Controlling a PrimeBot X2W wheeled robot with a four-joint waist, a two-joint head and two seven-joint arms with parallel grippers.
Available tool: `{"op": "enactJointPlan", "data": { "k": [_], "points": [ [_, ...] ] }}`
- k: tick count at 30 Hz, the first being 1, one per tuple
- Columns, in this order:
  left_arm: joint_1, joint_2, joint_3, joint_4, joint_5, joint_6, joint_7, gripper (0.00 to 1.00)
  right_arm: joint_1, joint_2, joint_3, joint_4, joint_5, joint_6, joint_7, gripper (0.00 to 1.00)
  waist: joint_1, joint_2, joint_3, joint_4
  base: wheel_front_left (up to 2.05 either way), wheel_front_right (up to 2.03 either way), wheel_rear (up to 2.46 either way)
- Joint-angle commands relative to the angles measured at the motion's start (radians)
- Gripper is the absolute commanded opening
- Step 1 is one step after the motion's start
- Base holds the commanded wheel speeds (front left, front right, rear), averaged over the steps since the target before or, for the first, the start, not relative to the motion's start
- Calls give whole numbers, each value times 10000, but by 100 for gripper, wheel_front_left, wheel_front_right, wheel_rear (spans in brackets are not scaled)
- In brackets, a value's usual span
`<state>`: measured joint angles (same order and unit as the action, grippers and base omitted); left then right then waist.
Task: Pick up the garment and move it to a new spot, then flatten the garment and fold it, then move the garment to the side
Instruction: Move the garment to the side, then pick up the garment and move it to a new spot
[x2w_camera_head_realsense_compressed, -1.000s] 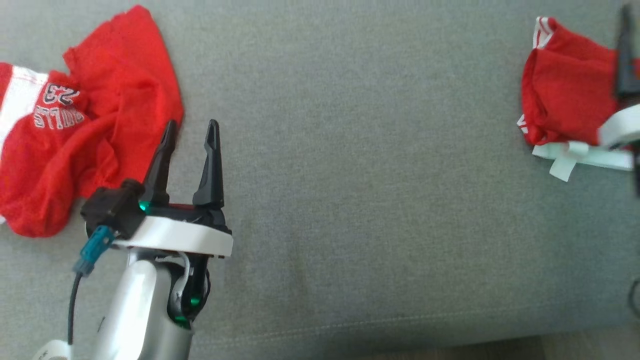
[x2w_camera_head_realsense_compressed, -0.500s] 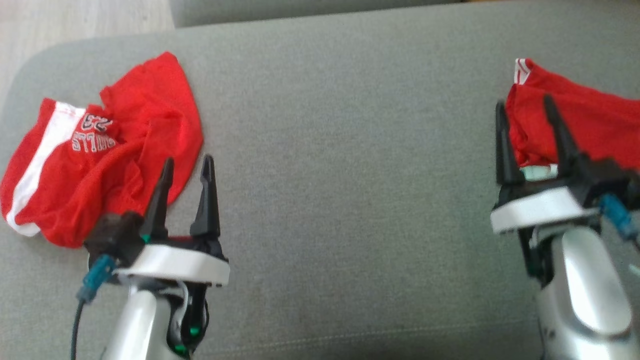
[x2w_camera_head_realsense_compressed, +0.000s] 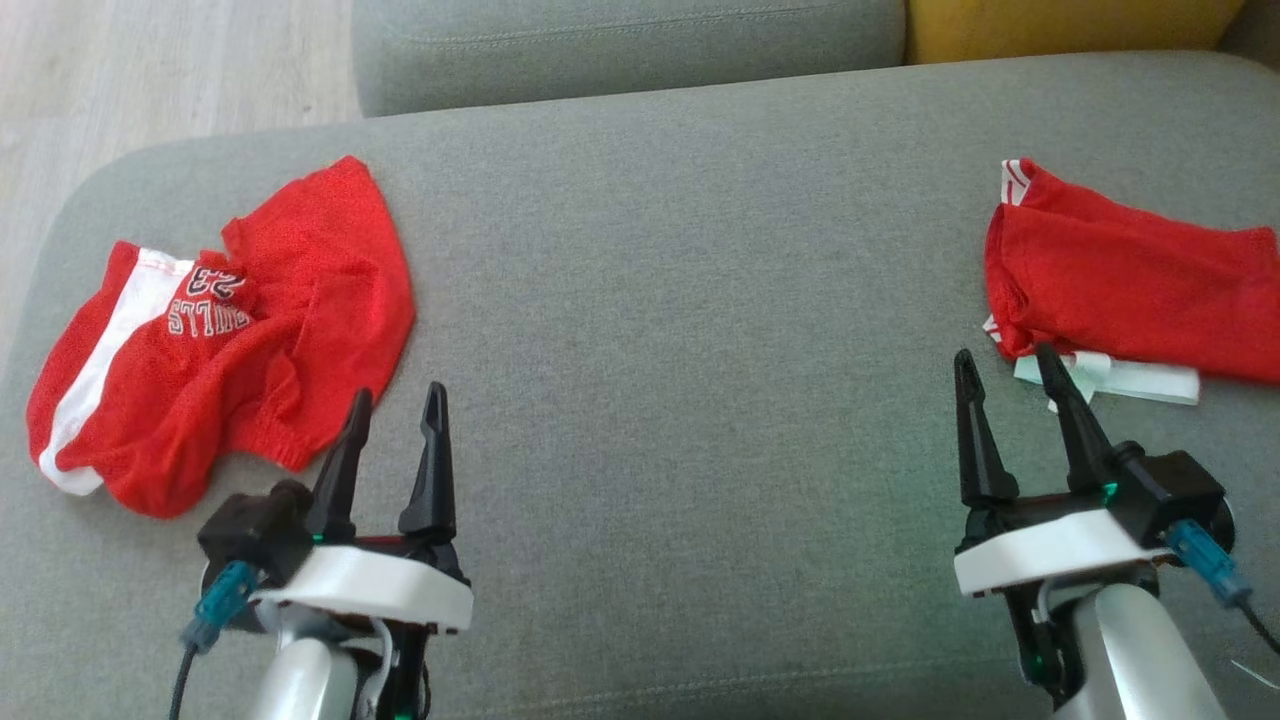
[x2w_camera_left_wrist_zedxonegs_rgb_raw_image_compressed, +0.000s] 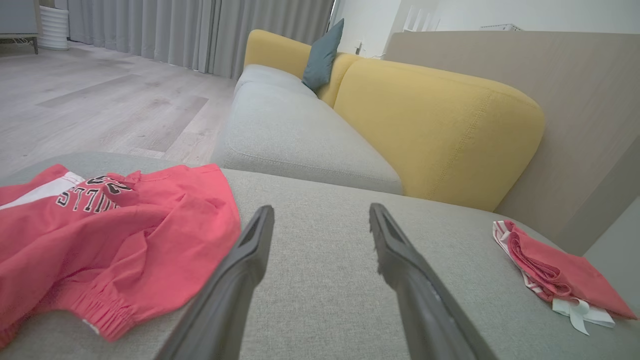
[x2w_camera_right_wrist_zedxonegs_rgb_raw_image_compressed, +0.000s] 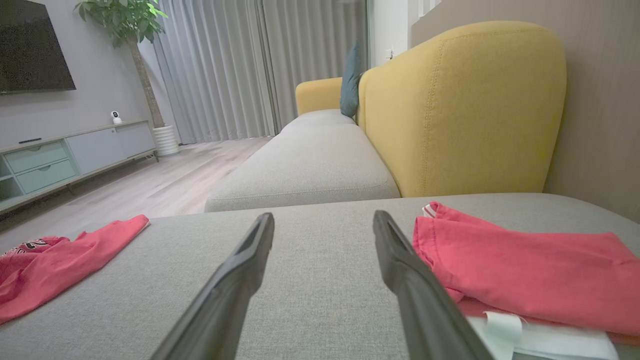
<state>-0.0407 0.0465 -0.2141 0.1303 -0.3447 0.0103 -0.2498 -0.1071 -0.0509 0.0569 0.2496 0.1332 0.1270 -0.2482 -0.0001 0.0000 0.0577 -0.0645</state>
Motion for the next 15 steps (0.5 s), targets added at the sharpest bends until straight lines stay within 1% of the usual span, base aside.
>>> {"op": "enactJointPlan", "data": {
  "k": [1, 15],
  "points": [
    [-207, 37, 258, -327, -43, 46, -120, 100, -208, 5, 264, -416, 21, 37, -128, 100, 1, 0, -9, -8, 0, 0, 0],
    [-172, 37, 251, -404, 5, 61, -120, 100, -128, 6, 307, -617, 35, 37, -134, 100, 1, 0, -26, 84, 0, 0, 0]
  ]
}}
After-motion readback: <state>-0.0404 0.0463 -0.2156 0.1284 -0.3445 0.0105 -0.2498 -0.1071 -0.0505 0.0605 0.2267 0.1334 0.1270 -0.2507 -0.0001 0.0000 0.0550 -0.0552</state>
